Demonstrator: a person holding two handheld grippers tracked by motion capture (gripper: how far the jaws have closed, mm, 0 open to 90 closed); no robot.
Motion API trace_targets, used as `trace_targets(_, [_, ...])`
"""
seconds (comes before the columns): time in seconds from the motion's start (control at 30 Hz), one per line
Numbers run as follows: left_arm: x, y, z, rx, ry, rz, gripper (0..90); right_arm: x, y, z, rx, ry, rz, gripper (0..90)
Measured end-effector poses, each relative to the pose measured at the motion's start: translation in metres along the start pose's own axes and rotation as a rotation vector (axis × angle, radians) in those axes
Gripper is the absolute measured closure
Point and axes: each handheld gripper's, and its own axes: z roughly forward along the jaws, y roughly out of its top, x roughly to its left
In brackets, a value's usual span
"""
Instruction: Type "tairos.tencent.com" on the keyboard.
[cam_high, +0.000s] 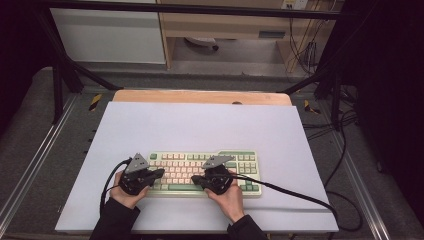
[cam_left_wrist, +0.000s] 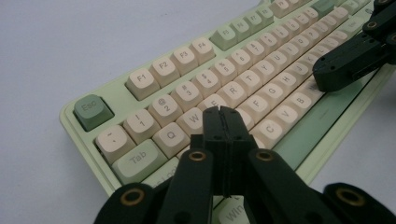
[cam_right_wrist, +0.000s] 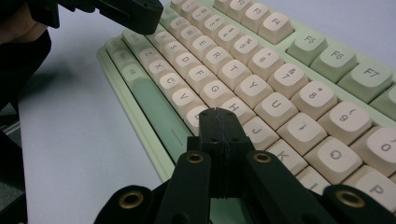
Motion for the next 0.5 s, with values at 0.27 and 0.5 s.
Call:
trace_targets(0.27, [0.0, 0.0, 0.0, -0.002, -0.001, 0.002, 90.0, 0.0, -0.001, 0.001, 0.005, -0.001, -0.003, 90.0])
trace_targets(0.5, [0.0, 0.0, -0.001, -0.006, 0.0, 0.0, 90.0, 0.0, 0.002, -0.008, 0.0, -0.018, -0.018, 90.0])
